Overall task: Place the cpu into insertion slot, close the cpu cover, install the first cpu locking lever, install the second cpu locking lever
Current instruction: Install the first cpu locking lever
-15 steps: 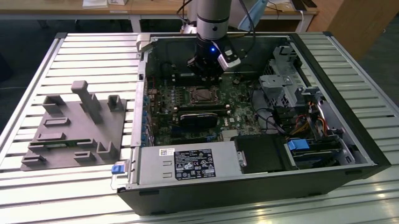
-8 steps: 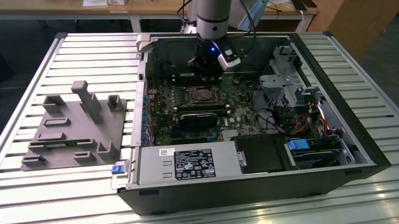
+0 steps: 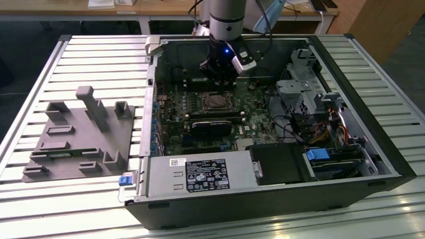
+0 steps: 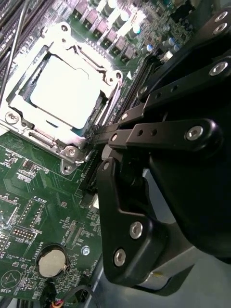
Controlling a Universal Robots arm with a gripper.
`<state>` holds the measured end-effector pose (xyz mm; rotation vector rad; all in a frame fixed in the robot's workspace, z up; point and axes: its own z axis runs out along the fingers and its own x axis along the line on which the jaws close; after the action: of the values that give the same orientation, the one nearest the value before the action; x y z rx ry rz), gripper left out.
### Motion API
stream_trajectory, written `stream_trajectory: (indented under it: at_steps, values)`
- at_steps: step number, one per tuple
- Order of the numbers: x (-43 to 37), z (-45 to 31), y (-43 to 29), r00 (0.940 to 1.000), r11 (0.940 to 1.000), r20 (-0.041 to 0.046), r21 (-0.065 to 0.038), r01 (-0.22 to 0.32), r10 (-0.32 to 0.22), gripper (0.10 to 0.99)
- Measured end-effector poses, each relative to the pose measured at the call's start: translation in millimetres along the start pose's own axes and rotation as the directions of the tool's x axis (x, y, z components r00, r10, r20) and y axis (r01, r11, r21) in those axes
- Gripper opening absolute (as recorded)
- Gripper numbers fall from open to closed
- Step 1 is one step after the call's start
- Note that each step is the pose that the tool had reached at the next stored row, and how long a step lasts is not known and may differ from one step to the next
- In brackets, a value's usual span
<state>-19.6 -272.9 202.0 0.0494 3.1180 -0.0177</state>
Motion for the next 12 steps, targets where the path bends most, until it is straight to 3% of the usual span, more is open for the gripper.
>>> stream_trajectory:
  at_steps: [4,12]
  values:
    - [-0.1,-4.8,-0.1,1.0,1.0,-0.0001,0.0,0.0,0.0,0.106]
    - [-0.2,-4.9,-2.7,1.0,1.0,-0.0001,0.0,0.0,0.0,0.106]
